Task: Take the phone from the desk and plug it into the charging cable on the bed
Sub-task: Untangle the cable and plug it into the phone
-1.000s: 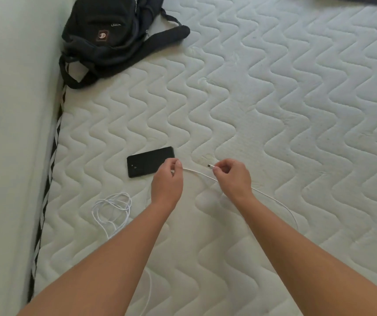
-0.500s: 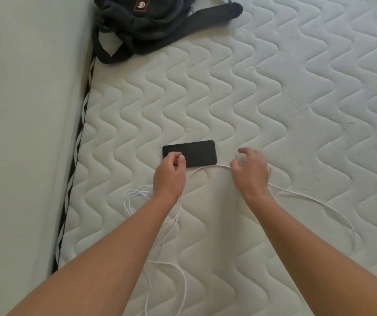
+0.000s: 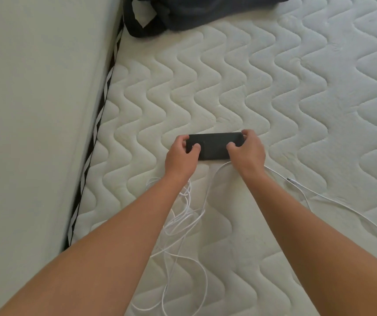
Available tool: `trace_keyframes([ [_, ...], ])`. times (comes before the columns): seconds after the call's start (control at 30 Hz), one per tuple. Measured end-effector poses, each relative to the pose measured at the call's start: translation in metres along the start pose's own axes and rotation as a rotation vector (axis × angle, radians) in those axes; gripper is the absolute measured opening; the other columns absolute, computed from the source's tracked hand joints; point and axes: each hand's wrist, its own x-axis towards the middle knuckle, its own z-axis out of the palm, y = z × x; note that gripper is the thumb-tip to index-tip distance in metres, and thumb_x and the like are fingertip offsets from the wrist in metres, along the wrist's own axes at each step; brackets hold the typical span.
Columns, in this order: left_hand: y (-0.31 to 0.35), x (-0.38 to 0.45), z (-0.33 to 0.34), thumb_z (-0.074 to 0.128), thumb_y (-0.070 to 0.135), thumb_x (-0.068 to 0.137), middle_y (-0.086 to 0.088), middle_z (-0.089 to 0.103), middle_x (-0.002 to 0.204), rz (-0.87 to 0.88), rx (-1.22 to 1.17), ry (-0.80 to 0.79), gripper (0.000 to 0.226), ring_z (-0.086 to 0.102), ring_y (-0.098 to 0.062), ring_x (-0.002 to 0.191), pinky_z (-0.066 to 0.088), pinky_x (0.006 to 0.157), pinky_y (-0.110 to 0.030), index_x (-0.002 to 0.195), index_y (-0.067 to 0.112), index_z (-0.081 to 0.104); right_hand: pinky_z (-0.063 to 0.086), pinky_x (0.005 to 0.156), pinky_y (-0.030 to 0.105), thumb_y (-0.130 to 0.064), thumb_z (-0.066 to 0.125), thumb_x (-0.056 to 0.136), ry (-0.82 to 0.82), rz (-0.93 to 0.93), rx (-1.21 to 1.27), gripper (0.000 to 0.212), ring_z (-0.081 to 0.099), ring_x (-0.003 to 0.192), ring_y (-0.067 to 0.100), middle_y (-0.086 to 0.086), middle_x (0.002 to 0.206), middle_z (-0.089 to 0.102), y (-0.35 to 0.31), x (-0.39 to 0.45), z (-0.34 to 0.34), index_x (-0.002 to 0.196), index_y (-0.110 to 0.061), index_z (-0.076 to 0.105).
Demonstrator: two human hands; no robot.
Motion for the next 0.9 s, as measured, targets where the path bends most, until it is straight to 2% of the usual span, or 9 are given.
trace_keyframes([
  [0.17, -0.014, 0.004, -0.022, 0.064, 0.025, 0.086, 0.005, 0.06, 0.111, -0.006, -0.086, 0.054, 0.045, 0.061, -0.015, 0.105, 0.048, 0.093, -0.029, 0.129, 0.019, 0.055, 0.045, 0.096, 0.034, -0.02, 0.057, 0.086, -0.006, 0.03, 0.09, 0.05, 0.059, 0.112, 0.021, 0.005, 0.126, 0.062, -0.02, -0.005, 0.015, 0.133, -0.01, 0.05],
  [0.3, -0.03, 0.016, -0.065, 0.071, 0.025, 0.08, 0.007, 0.06, 0.107, 0.003, -0.073, 0.109, 0.053, 0.058, -0.009, 0.098, 0.046, 0.086, -0.021, 0.13, 0.018, 0.055, 0.045, 0.098, 0.035, -0.021, 0.055, 0.086, -0.073, -0.018, 0.164, 0.05, 0.058, 0.113, 0.019, 0.004, 0.127, 0.061, -0.053, -0.022, 0.047, 0.135, -0.01, 0.049],
  [0.4, -0.046, 0.027, -0.1, 0.073, 0.027, 0.077, -0.002, 0.062, 0.12, -0.01, -0.008, 0.141, 0.057, 0.059, -0.015, 0.107, 0.049, 0.097, -0.032, 0.13, 0.02, 0.055, 0.044, 0.098, 0.032, -0.021, 0.054, 0.088, -0.132, -0.027, 0.204, 0.051, 0.057, 0.116, 0.019, 0.005, 0.129, 0.06, -0.077, -0.034, 0.075, 0.137, -0.01, 0.047],
  [0.5, -0.06, 0.038, -0.13, 0.073, 0.027, 0.076, -0.005, 0.061, 0.124, -0.026, 0.012, 0.188, 0.057, 0.057, -0.021, 0.114, 0.047, 0.101, -0.039, 0.13, 0.019, 0.055, 0.044, 0.1, 0.033, -0.021, 0.052, 0.088, -0.191, -0.03, 0.237, 0.052, 0.055, 0.118, 0.018, 0.005, 0.132, 0.058, -0.097, -0.045, 0.103, 0.138, -0.009, 0.046],
  [0.67, -0.087, 0.053, -0.169, 0.072, 0.037, 0.073, -0.004, 0.057, 0.132, -0.084, 0.045, 0.243, 0.066, 0.052, -0.022, 0.121, 0.043, 0.102, -0.035, 0.134, 0.018, 0.052, 0.04, 0.089, 0.026, -0.02, 0.052, 0.088, -0.282, -0.017, 0.283, 0.046, 0.056, 0.117, 0.02, 0.005, 0.125, 0.06, -0.12, -0.063, 0.146, 0.131, -0.006, 0.05],
  [0.77, -0.105, 0.058, -0.182, 0.072, 0.046, 0.069, -0.005, 0.052, 0.135, -0.096, 0.134, 0.234, 0.074, 0.047, -0.024, 0.127, 0.037, 0.104, -0.032, 0.135, 0.018, 0.052, 0.043, 0.078, 0.026, -0.018, 0.053, 0.086, -0.3, -0.058, 0.257, 0.036, 0.059, 0.097, 0.016, 0.004, 0.106, 0.062, -0.128, -0.076, 0.169, 0.121, -0.008, 0.054],
  [0.9, -0.119, 0.054, -0.182, 0.065, 0.057, 0.073, -0.009, 0.026, 0.157, -0.063, 0.341, 0.144, 0.087, 0.021, -0.028, 0.145, 0.02, 0.117, -0.04, 0.147, 0.02, 0.038, 0.041, 0.072, 0.02, -0.016, 0.051, 0.085, -0.292, -0.088, 0.245, 0.038, 0.057, 0.09, 0.011, -0.008, 0.099, 0.059, -0.129, -0.09, 0.185, 0.123, -0.016, 0.054],
])
